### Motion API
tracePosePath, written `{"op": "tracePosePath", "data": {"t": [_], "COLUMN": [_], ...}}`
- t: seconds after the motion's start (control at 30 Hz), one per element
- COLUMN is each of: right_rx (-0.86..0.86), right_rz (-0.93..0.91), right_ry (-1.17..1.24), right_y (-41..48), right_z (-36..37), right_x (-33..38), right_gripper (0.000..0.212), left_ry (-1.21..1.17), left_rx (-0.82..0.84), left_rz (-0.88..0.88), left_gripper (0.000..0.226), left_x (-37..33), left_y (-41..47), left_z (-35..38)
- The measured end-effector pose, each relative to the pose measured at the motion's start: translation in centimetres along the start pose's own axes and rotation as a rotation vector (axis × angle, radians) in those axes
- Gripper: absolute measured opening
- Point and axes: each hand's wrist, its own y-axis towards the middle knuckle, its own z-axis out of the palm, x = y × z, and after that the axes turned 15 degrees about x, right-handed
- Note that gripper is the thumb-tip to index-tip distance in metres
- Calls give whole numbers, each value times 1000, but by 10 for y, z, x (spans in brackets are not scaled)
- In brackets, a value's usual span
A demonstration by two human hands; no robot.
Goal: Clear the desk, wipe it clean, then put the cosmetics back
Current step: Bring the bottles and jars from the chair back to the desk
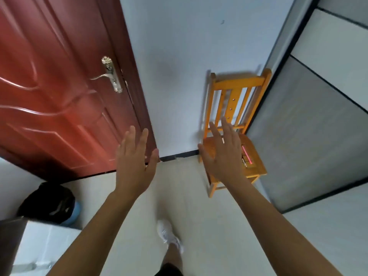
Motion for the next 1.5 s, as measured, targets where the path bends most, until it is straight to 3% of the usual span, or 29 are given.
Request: {"op": "tracePosePath", "data": {"t": [0.4,0.57,0.77,1.03,1.2,1.5], "right_rx": [121,211,445,724,781,748], "right_rz": [353,489,466,360,376,239], "right_ry": [-142,-44,31,98,126,64], "right_y": [146,178,201,223,233,253], "right_z": [-17,-7,48,166,245,369], "right_x": [-211,-277,-367,-463,-508,-548], "right_gripper": [70,74,68,67,67,70], "left_ry": [-74,-14,-30,-157,-198,-214], "left_rx": [247,369,537,699,694,688], "left_rz": [256,304,183,-139,-267,-259], "left_gripper": [66,69,76,76,75,85], "left_x": [-128,-160,-174,-164,-146,-82], "left_y": [278,347,385,396,410,433], "left_z": [112,158,242,378,474,613]}}
